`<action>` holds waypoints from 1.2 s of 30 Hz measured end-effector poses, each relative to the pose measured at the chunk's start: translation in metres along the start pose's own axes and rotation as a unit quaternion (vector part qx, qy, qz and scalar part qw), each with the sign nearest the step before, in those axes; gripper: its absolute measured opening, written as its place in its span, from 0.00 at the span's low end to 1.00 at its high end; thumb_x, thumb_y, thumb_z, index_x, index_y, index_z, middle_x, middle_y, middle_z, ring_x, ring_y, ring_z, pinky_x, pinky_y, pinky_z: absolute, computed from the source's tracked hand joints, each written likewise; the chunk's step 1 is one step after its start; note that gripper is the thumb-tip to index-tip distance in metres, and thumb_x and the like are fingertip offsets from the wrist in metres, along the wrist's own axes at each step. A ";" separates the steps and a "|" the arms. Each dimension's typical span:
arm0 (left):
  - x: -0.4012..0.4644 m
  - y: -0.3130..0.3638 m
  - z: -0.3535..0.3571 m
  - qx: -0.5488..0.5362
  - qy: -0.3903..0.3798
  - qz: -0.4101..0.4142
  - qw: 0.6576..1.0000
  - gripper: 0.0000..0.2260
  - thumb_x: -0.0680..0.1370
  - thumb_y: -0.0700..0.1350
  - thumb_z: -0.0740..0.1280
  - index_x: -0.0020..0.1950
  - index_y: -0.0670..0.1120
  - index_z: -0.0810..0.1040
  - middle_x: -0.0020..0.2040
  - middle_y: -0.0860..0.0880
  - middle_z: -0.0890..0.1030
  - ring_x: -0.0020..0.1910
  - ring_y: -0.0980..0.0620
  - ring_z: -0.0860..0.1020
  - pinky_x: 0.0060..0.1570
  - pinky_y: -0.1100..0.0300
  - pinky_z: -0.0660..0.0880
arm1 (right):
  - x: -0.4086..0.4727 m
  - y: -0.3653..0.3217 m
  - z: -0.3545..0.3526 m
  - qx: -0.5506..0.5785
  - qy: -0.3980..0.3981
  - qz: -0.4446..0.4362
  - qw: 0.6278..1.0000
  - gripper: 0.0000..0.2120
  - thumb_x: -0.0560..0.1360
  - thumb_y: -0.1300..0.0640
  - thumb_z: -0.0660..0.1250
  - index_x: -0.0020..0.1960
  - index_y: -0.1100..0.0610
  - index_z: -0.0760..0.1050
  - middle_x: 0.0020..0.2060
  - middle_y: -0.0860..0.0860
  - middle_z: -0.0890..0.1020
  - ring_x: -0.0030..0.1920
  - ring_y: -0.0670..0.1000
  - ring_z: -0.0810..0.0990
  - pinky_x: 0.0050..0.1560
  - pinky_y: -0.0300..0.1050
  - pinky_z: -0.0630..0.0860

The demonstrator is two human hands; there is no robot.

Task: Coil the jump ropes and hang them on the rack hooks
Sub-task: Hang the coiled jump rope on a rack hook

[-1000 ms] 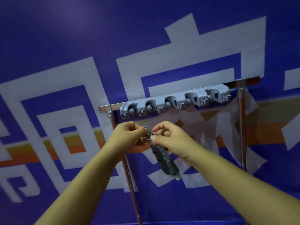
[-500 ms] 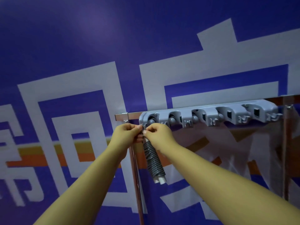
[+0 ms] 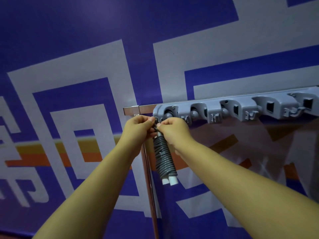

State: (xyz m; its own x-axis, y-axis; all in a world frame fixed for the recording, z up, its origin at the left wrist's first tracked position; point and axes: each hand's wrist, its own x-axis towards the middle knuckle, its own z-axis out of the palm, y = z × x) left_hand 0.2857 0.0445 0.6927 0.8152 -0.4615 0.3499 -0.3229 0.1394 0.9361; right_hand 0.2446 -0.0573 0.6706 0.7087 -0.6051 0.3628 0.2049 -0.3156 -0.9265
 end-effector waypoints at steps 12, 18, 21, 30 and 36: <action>0.002 -0.004 -0.001 0.025 -0.021 -0.003 0.999 0.06 0.81 0.38 0.60 0.54 0.36 0.74 0.37 0.45 0.75 0.33 0.54 0.77 0.37 0.64 0.80 | 0.003 0.005 -0.003 0.091 -0.042 0.053 0.994 0.08 0.75 0.60 0.69 0.37 0.56 0.75 0.40 0.56 0.81 0.42 0.55 0.80 0.48 0.50 0.79; -0.005 -0.016 0.010 0.089 0.030 0.016 0.995 0.03 0.80 0.37 0.62 0.51 0.42 0.74 0.42 0.46 0.78 0.36 0.55 0.78 0.37 0.64 0.80 | 0.001 0.019 -0.004 0.040 -0.037 0.017 0.998 0.06 0.76 0.57 0.67 0.41 0.53 0.74 0.40 0.51 0.80 0.45 0.53 0.81 0.46 0.48 0.79; -0.037 -0.043 0.016 0.080 0.044 0.016 0.996 0.06 0.78 0.37 0.66 0.53 0.43 0.73 0.42 0.48 0.78 0.39 0.53 0.78 0.36 0.65 0.78 | -0.023 0.034 -0.016 0.024 -0.030 -0.058 0.998 0.05 0.75 0.60 0.69 0.45 0.53 0.74 0.38 0.46 0.78 0.42 0.45 0.77 0.43 0.37 0.75; -0.231 -0.240 0.072 0.133 -0.141 -0.186 0.963 0.18 0.70 0.41 0.76 0.54 0.50 0.71 0.56 0.48 0.76 0.44 0.57 0.77 0.45 0.64 0.76 | -0.232 0.233 -0.149 -0.161 -0.091 0.075 0.980 0.16 0.68 0.57 0.77 0.49 0.45 0.73 0.50 0.50 0.79 0.48 0.45 0.80 0.43 0.35 0.74; -0.324 -0.351 0.127 0.141 -0.256 -0.331 0.897 0.19 0.72 0.38 0.73 0.58 0.45 0.70 0.56 0.46 0.74 0.46 0.54 0.76 0.41 0.68 0.76 | -0.346 0.356 -0.207 -0.190 -0.128 0.267 0.936 0.16 0.69 0.56 0.75 0.54 0.49 0.73 0.54 0.46 0.76 0.49 0.46 0.79 0.48 0.39 0.75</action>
State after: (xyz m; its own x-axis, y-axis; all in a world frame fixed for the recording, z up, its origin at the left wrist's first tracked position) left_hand 0.0741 0.0338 0.2463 0.5684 -0.7140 -0.4088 -0.0179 -0.5075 0.8615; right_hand -0.0676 -0.1117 0.2357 0.7904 -0.5708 -0.2224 -0.4447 -0.2850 -0.8491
